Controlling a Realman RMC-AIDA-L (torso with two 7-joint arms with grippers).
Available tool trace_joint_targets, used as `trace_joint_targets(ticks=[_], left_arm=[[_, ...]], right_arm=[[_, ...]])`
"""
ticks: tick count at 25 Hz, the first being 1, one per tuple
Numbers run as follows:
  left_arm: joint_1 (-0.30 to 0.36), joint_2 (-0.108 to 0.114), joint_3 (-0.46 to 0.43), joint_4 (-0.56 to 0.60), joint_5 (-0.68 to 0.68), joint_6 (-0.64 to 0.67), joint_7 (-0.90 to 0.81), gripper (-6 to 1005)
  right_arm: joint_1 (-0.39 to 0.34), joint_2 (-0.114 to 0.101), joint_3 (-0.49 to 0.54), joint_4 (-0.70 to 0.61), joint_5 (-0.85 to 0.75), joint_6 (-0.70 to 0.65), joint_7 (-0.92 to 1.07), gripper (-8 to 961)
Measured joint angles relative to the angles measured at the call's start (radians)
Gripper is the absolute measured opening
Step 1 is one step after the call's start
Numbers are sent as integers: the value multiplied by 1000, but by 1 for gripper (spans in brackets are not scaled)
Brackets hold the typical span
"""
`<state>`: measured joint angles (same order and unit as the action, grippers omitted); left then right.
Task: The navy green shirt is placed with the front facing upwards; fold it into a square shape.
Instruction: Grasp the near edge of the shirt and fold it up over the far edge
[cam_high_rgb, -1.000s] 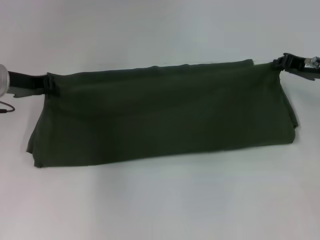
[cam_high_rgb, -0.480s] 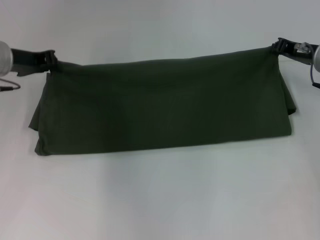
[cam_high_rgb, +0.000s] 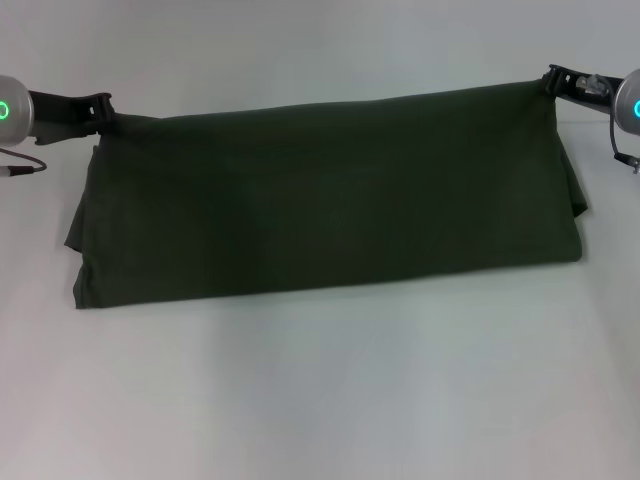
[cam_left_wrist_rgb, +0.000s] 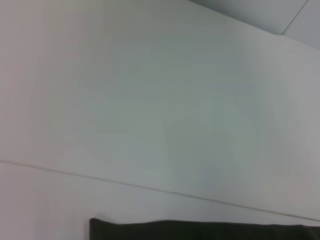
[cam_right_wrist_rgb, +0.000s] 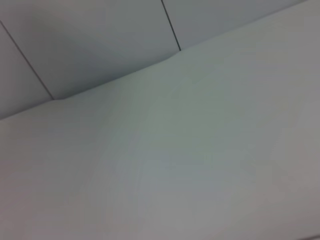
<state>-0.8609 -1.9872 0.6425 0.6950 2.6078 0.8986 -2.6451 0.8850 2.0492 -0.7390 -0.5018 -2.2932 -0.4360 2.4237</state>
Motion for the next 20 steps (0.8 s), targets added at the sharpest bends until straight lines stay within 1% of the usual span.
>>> trace_joint_targets(ticks=[7, 20], left_arm=[[-1, 0, -2, 0, 0, -14, 0, 29], [-8, -4, 2, -7, -7, -57, 7, 116]], right_arm=[[21, -3, -19, 1, -2, -2, 0, 59], [21, -3, -19, 2, 2, 7, 0, 59]])
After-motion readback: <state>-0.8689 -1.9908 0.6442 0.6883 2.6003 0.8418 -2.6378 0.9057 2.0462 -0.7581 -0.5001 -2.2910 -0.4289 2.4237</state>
